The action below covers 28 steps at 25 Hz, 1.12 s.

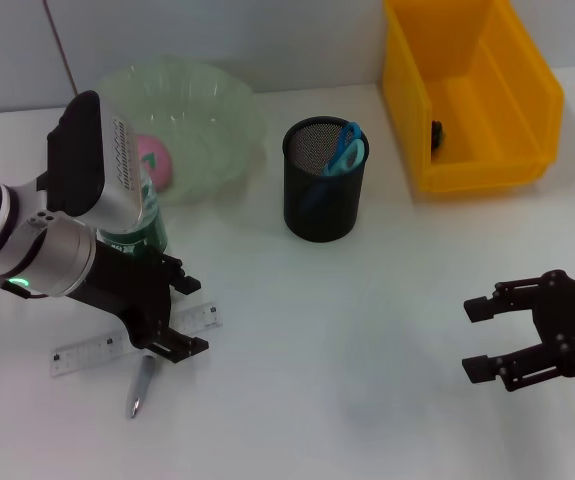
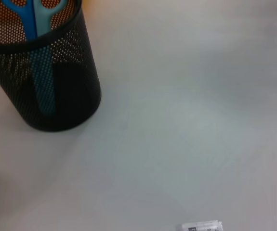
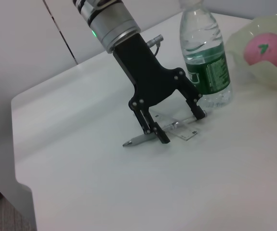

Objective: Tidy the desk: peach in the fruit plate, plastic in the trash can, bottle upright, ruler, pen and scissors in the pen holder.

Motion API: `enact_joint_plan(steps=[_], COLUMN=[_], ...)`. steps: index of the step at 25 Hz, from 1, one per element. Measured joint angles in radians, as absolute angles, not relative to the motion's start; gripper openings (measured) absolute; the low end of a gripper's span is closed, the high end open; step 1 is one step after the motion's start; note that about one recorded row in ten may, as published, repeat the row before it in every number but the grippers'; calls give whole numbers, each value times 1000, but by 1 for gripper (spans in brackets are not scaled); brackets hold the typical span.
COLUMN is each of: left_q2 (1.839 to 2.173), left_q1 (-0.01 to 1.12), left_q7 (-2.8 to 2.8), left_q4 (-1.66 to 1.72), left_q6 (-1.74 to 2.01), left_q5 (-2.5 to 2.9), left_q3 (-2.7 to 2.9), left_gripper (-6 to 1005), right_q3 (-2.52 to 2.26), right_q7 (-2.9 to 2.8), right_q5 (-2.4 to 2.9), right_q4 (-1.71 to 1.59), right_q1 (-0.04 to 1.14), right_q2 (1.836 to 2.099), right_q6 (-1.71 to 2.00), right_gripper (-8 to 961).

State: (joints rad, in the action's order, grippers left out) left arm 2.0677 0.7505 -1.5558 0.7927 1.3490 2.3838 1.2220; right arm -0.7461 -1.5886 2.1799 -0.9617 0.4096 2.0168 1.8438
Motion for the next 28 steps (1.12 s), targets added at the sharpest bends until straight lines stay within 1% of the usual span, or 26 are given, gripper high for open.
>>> enact_joint_plan(steps=[28], left_q2=[2071], left_q1=[759], left_q7=[-1551], left_q4=[767], left_q6=[1336], left_q5=[2388], left_q3=[1234], left_gripper=[708], right_q3=[-756], right_q7=[-1588], right_q5=[2195], right_q4=[-960], right_q1=[412], right_q2=[2025], right_q6=[1819], right_gripper=[831])
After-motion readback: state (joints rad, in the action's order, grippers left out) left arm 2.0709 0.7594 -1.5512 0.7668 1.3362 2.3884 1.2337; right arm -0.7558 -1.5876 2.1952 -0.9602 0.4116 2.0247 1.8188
